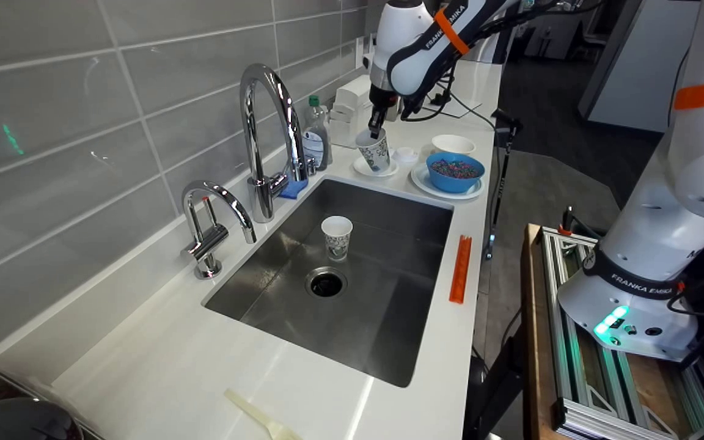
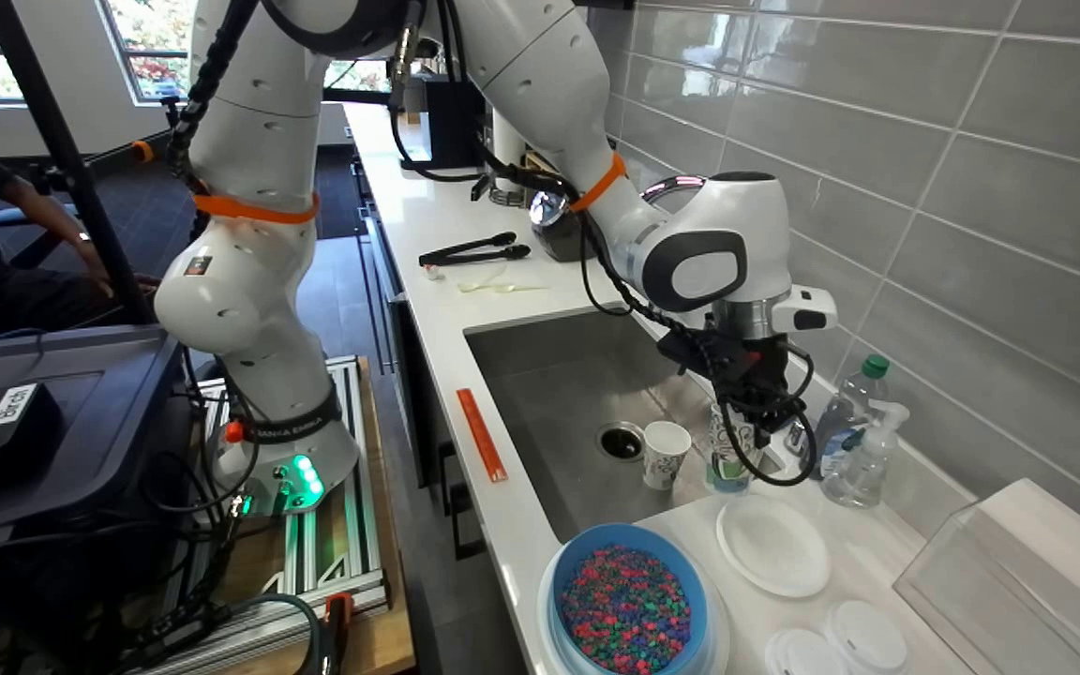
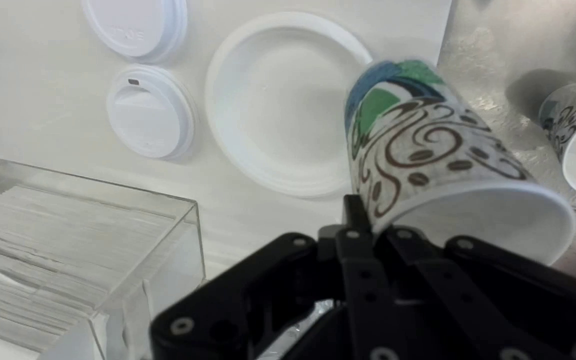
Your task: Put the cup inside the sink then pour into it from the other cup
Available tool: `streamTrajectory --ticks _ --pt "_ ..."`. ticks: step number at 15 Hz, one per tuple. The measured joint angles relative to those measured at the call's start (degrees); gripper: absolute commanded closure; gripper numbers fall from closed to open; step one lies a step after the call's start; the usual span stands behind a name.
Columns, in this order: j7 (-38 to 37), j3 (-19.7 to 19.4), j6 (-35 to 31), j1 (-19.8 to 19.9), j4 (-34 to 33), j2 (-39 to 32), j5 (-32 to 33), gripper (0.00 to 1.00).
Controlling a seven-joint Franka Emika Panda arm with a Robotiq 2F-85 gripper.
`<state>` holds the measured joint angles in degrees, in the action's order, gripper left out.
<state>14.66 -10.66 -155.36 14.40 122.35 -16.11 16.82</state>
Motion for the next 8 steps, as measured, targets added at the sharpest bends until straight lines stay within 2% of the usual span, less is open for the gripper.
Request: streamTrajectory --ticks 8 --pt "-2.45 -1.53 -5.52 1.31 2.87 0.18 -4.18 0.99"
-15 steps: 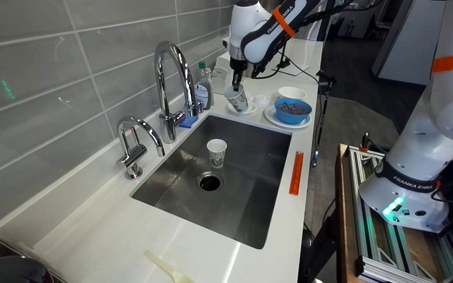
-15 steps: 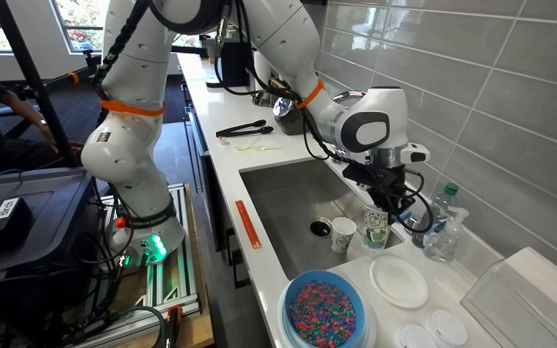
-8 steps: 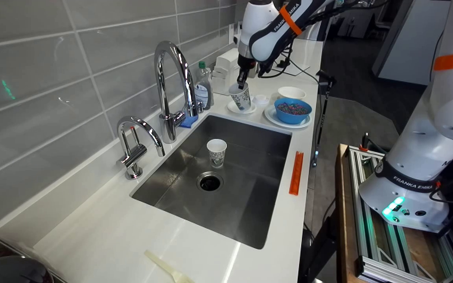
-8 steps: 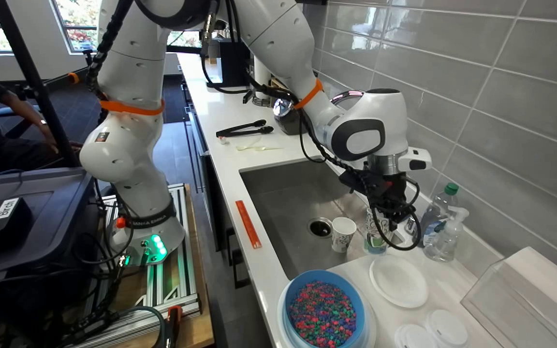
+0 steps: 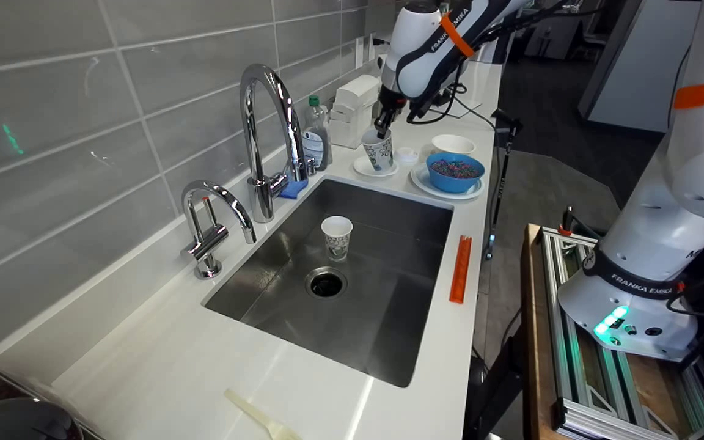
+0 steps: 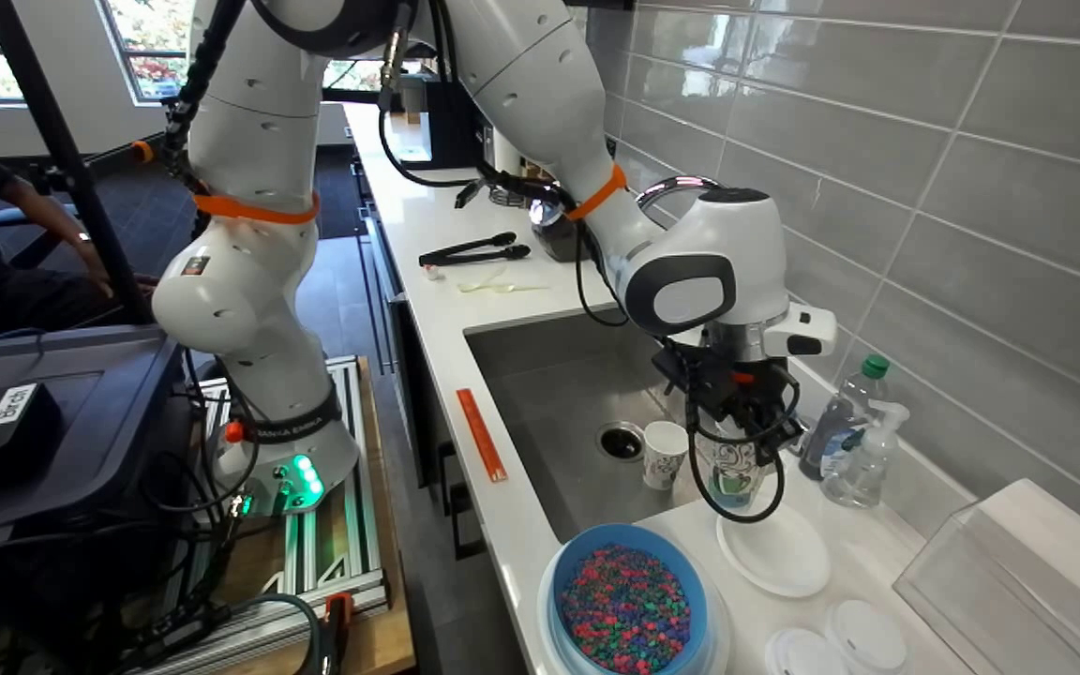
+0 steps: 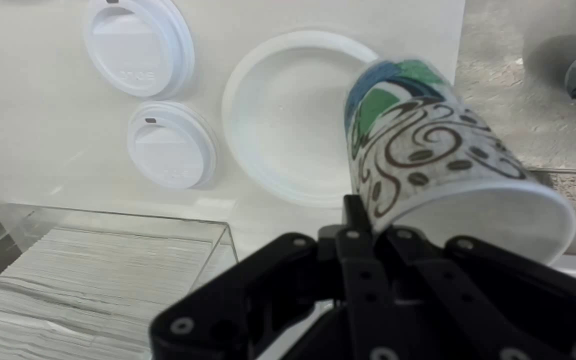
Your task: Put the cup inside the sink then pour into it from the other cup
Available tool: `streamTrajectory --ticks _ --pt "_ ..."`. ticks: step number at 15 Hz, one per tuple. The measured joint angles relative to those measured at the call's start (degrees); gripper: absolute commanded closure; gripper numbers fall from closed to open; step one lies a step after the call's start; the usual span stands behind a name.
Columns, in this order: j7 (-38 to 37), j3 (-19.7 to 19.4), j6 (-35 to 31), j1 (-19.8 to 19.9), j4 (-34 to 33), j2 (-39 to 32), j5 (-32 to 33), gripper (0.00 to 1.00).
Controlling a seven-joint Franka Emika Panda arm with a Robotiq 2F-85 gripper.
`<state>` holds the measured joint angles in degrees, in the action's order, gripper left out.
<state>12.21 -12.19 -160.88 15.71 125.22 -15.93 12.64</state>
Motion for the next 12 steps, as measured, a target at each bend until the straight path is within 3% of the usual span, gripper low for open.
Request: streamTrajectory --ticks 12 --pt "-2.03 -0.70 -7.92 1.02 2.83 -0.75 -3.55 0.99"
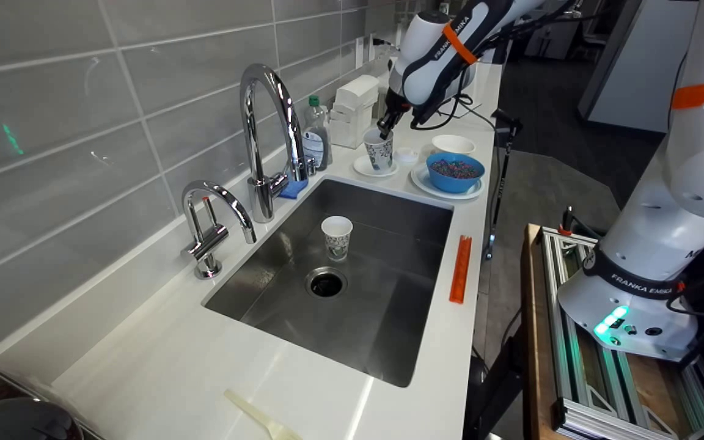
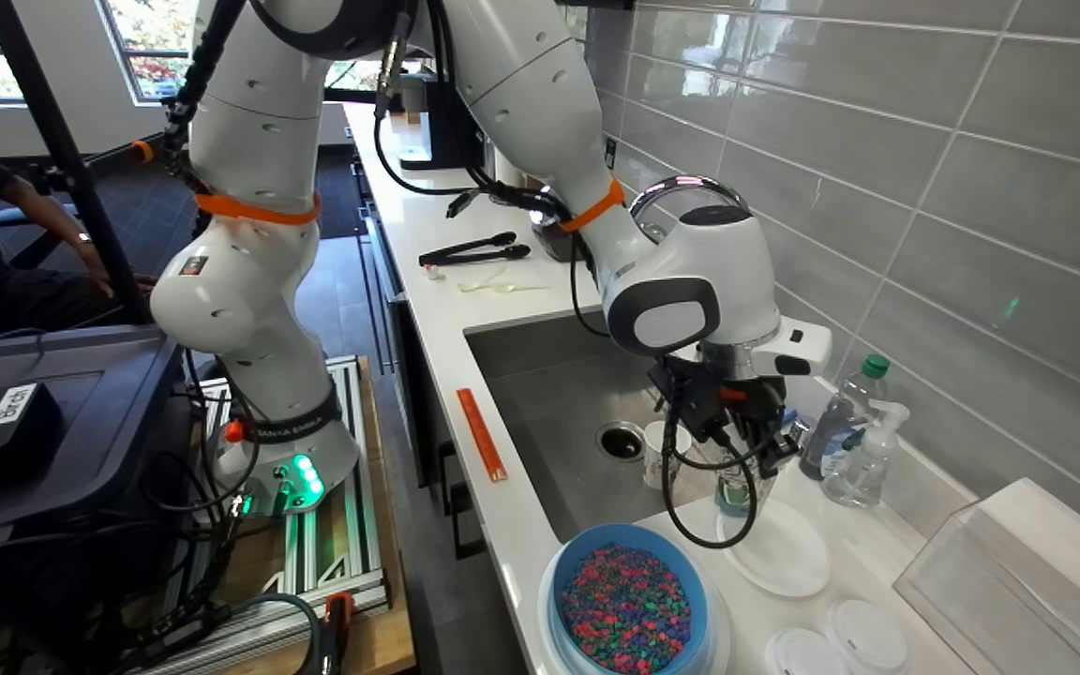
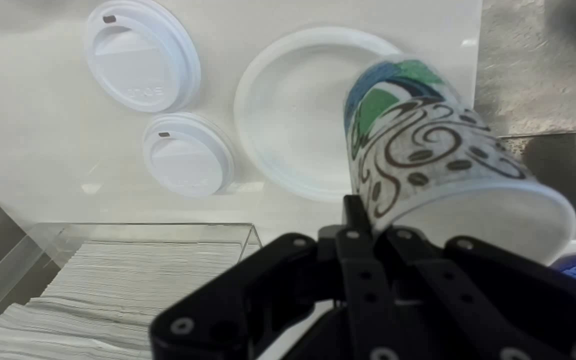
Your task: Put the cup inside the sink then pour into it from the other cup
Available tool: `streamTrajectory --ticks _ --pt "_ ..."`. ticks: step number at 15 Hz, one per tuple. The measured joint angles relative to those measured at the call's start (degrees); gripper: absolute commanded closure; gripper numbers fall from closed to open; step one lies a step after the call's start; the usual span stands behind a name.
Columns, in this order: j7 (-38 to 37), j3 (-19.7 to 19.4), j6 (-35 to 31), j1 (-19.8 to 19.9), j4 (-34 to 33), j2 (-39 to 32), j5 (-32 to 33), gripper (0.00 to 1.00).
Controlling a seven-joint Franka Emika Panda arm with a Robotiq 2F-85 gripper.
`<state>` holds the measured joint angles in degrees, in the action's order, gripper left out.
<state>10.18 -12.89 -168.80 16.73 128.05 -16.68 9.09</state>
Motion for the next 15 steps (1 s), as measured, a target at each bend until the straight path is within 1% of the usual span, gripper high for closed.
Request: streamTrajectory --ticks 8,15 --pt "0.02 1.98 -3.17 2.32 0.00 -1.55 -5.47 0.99" --pt "0.02 5.48 -5.58 6.53 -0.05 -2.89 -9.06 0.99"
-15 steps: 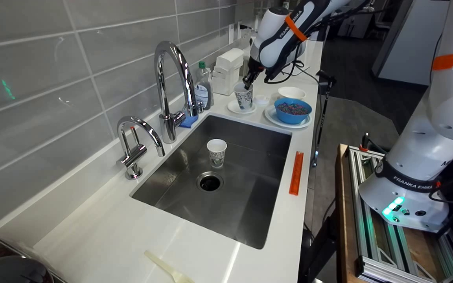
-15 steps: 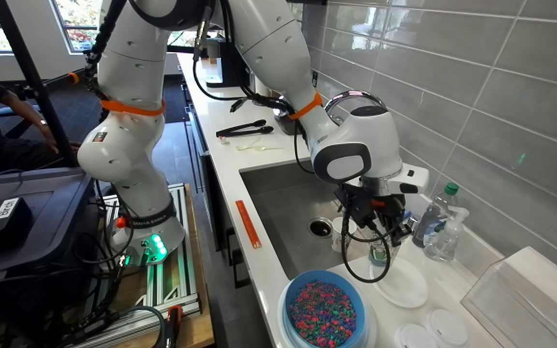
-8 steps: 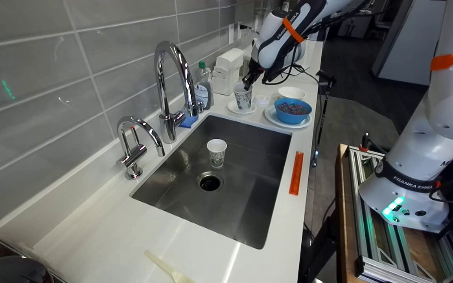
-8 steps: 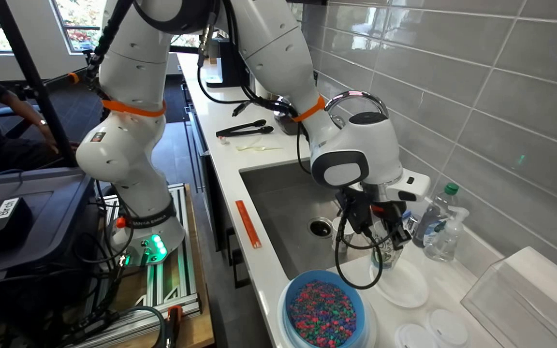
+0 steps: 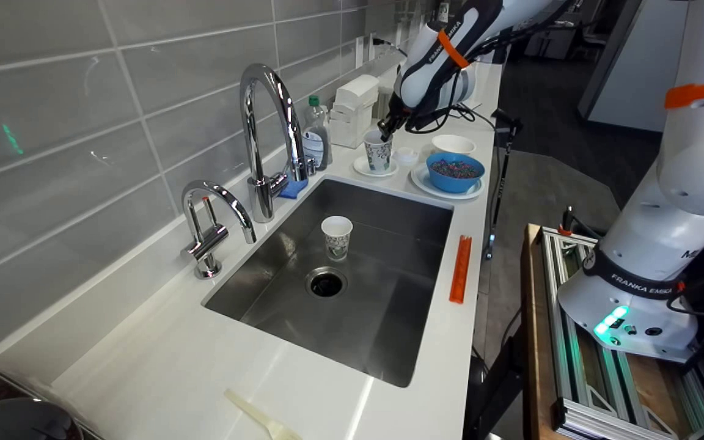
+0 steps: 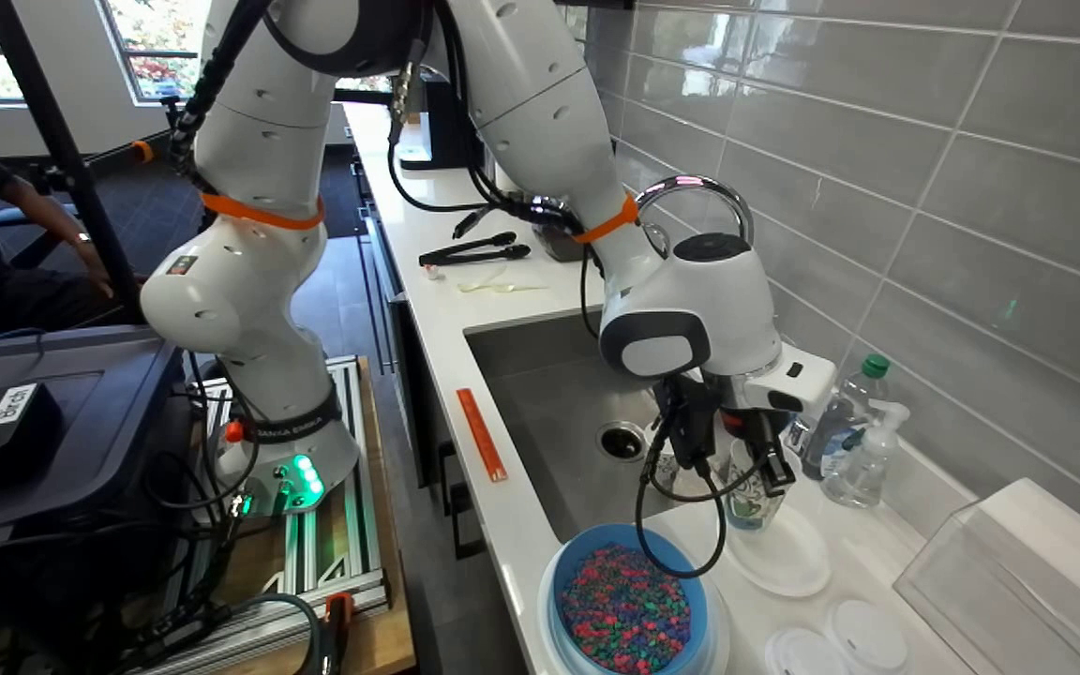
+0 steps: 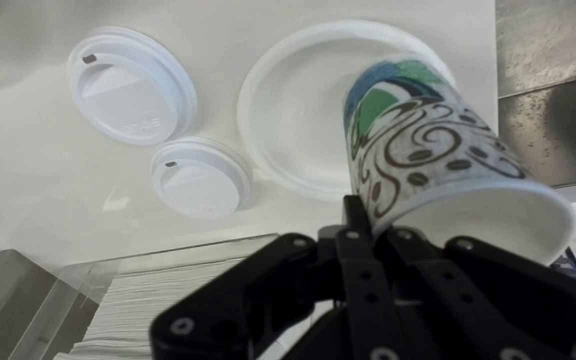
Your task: Put the cup inside the sink then pour into it from the other cup
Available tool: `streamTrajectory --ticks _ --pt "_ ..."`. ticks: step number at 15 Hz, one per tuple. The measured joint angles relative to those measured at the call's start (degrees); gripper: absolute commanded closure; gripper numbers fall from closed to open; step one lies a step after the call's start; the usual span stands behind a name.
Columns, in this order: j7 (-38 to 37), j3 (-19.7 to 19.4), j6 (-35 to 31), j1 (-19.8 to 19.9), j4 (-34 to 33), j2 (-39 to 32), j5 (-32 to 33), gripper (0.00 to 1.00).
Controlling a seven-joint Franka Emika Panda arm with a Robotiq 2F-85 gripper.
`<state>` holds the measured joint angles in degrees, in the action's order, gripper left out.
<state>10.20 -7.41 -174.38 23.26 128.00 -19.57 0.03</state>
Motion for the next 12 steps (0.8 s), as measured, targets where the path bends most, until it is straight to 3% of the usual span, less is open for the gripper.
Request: streamTrajectory --ticks 11,12 --pt "0.04 6.17 -2.15 7.23 -0.27 -1.44 -3.55 0.99" --pt "0.04 6.37 -2.15 7.59 -0.33 -1.60 -3.55 0.87"
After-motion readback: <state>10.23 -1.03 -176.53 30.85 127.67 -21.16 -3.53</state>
